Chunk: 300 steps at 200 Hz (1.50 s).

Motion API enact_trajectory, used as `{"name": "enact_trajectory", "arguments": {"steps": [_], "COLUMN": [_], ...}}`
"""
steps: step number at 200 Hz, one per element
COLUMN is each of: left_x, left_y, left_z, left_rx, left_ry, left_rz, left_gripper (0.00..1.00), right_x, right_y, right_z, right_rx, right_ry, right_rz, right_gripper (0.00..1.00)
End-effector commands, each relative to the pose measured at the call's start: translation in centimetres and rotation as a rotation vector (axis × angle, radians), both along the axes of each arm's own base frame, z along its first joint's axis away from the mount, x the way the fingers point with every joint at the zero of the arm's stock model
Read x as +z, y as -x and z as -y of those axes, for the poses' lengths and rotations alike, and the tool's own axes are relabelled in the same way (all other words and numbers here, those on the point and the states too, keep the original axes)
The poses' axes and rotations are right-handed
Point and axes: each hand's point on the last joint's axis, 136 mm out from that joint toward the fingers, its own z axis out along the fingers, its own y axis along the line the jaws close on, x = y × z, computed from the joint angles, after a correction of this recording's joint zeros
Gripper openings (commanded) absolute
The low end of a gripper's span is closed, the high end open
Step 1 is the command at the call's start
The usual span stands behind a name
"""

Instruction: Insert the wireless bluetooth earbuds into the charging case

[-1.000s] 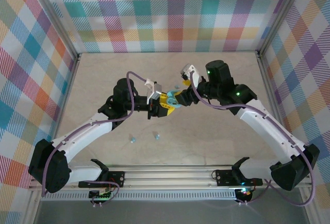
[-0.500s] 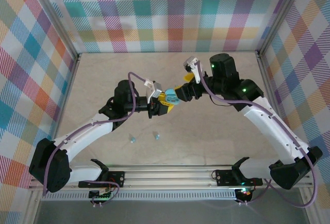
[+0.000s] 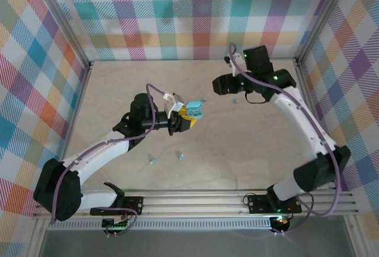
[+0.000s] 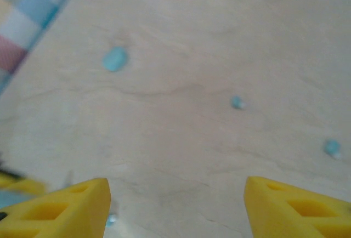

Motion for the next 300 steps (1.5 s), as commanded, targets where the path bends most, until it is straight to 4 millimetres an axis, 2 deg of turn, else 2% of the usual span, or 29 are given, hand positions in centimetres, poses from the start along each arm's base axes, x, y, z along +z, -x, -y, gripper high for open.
{"name": "enact_trajectory", "arguments": {"steps": [1,32,61,100,146,178,225,300], "left_x": [0.5,0.4,0.0,0.0,0.3,0.2,-0.1,0.1], "left_y": [-0.6,-1.1,-1.6,-2.1,-2.4,-2.8,-3.1,-3.0], "left_z": [-0.4,-0.5,-0.4,0.1,0.3,0.6,0.7,0.6], "left_rx": [0.031,0.046,0.051,0.028,0.028,0.029,0.036,0.04], "left_ry": [0.016,0.011,0.004,0.001,0.01,0.009,0.001,0.0], "left_rz": [0.017,0.031,0.037,0.027,0.034,0.026,0.012,0.004], "left_gripper": [0.09,0.09,0.1,0.1,0.1,0.1,0.1,0.1], "right_x": [-4.9,-9.5,-12.5,-15.2,-17.7,-19.5,-22.3,-24.8], "right_y": [-1.3,-4.0,-6.6,-9.7,-11.9,-12.8,-12.8,-12.4], "right_z": [2.4,3.1,3.5,4.8,6.6,7.3,9.3,8.9], "right_rx": [-0.129,-0.173,-0.181,-0.194,-0.208,-0.212,-0.236,-0.187], "right_ry": [0.184,0.317,0.408,0.495,0.508,0.51,0.504,0.501], "right_rz": [-0.137,-0.209,-0.241,-0.258,-0.297,-0.329,-0.401,-0.444], "right_gripper": [0.65,0.62,0.51,0.45,0.42,0.38,0.34,0.3]}}
